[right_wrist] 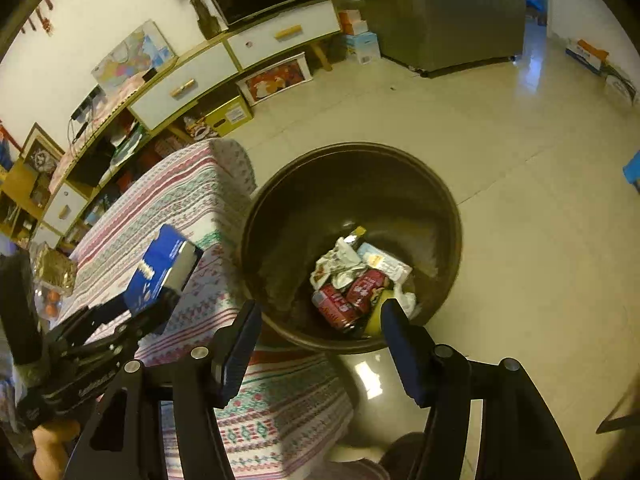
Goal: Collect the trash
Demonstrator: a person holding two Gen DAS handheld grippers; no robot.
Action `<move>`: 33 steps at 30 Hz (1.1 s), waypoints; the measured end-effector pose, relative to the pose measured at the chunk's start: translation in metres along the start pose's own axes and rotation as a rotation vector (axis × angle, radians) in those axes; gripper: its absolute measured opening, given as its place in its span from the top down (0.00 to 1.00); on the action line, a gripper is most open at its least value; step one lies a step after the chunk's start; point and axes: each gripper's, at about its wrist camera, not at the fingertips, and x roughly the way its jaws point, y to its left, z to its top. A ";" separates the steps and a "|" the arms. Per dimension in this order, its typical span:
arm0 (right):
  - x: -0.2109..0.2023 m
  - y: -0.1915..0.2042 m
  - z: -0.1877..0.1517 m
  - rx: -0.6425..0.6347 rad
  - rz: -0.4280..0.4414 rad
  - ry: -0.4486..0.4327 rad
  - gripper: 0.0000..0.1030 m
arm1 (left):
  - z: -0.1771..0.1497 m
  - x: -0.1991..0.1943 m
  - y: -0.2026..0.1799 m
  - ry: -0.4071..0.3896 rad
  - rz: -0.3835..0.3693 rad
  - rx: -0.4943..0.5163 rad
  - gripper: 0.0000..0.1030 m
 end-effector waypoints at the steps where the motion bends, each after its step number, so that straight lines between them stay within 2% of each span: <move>1: 0.000 -0.003 0.000 0.006 -0.001 0.001 0.38 | 0.003 0.003 -0.004 0.002 -0.009 0.004 0.35; 5: 0.000 -0.009 0.000 0.017 -0.013 0.000 0.38 | 0.010 0.016 -0.018 0.034 -0.078 0.046 0.34; 8: -0.001 -0.009 -0.001 0.011 -0.022 -0.002 0.37 | 0.015 0.014 -0.021 -0.005 -0.051 0.050 0.16; 13: -0.004 -0.003 -0.002 -0.014 -0.038 -0.008 0.35 | 0.014 0.002 -0.010 -0.024 -0.046 0.017 0.16; 19: -0.009 0.009 -0.010 -0.029 -0.038 -0.005 0.32 | -0.013 -0.026 0.008 -0.039 0.043 0.022 0.14; 21: -0.013 0.017 -0.014 -0.042 -0.036 -0.010 0.28 | -0.025 -0.041 0.012 -0.049 0.079 0.033 0.09; 26: -0.032 0.052 -0.024 -0.129 -0.053 -0.063 0.15 | -0.049 -0.079 0.023 -0.073 0.155 0.048 0.01; 30: -0.050 0.082 -0.038 -0.207 -0.083 -0.111 0.12 | -0.071 -0.112 0.030 -0.105 0.208 0.041 0.00; 33: -0.065 0.103 -0.050 -0.250 -0.060 -0.141 0.08 | -0.085 -0.132 0.037 -0.128 0.244 0.010 0.00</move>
